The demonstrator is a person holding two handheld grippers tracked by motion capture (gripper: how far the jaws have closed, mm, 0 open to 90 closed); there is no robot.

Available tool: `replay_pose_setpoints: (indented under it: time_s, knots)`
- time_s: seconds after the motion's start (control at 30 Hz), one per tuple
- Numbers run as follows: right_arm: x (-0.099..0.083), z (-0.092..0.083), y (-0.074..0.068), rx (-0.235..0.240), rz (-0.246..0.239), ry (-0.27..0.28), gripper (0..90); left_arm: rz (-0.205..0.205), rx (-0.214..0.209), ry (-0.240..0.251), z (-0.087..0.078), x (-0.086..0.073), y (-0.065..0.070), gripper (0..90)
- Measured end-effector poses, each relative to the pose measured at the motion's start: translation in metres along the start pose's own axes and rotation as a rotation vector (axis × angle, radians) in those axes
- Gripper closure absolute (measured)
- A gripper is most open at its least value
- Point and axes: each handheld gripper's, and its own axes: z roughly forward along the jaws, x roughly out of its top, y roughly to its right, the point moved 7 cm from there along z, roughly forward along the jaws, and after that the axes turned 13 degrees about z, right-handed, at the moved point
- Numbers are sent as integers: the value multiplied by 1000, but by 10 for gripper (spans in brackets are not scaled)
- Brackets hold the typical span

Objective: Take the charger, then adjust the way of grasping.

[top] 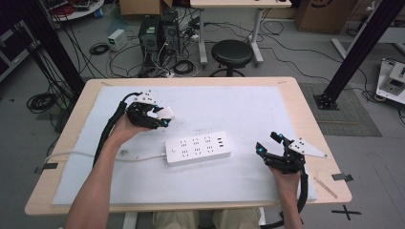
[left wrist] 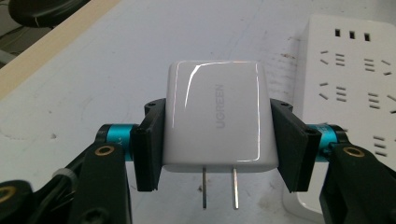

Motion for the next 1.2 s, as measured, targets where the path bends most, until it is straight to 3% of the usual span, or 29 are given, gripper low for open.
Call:
replay_pose_setpoints:
  time_s: [0.03, 0.1, 0.23, 0.3, 0.5, 0.53, 0.73, 0.9, 1.17, 1.2]
  knots:
    - [0, 0, 0, -3, -3, -2, 216, 0, 0, 0, 0, 0, 0, 424]
    - [-1, 1, 0, -6, -4, -9, 216, 30, 15, 3, -8, 9, 15, 424]
    - [-1, 2, 0, -6, -7, -13, 217, 47, 22, 4, -12, 12, 21, 424]
    - [-1, 3, -1, -7, -12, -20, 216, 64, 35, 20, -17, 16, 31, 424]
    - [-1, 2, -1, 2, -10, -23, 216, 76, 60, 35, -26, 20, 45, 424]
    - [-2, 3, -1, 10, -1, -33, 216, 89, 81, 47, -31, 24, 56, 424]
    - [-4, 4, -3, 8, -3, -55, 217, 116, 122, 83, -38, 34, 77, 424]
    - [-5, 6, -4, 22, -10, -83, 217, 156, 165, 105, -36, 42, 95, 424]
    - [-7, 9, -5, 24, -11, -122, 217, 211, 230, 106, -30, 52, 107, 424]
    - [-7, 10, -5, 32, -12, -123, 217, 253, 264, 98, -27, 56, 113, 424]
